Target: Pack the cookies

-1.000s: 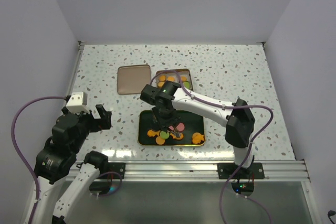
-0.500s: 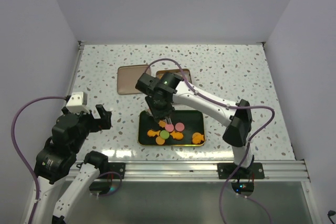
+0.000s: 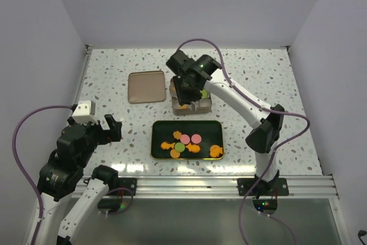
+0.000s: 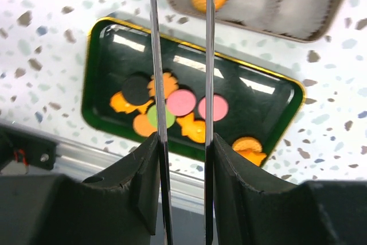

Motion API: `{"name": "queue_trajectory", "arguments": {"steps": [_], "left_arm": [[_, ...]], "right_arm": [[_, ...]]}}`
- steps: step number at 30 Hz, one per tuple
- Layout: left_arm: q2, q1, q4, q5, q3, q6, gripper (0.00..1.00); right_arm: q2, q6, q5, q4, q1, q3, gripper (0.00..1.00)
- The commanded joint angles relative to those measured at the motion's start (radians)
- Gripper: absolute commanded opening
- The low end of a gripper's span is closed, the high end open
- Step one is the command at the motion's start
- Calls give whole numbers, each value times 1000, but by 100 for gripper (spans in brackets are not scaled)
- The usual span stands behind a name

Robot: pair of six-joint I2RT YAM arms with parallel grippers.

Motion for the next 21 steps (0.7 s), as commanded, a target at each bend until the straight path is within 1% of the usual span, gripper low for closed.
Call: {"name": "queue_trajectory", "arguments": {"steps": [1, 11, 21], "left_arm": [[-3, -5, 46, 4, -1, 26, 100], [14, -5, 46, 2, -1, 26, 100], [33, -5, 46, 2, -1, 24, 100]], "right_arm": [[-55, -48, 39, -140, -54, -26, 33], [-82, -88, 27, -84, -146, -176, 33], [-88, -97, 0, -59, -159, -232, 34]]}}
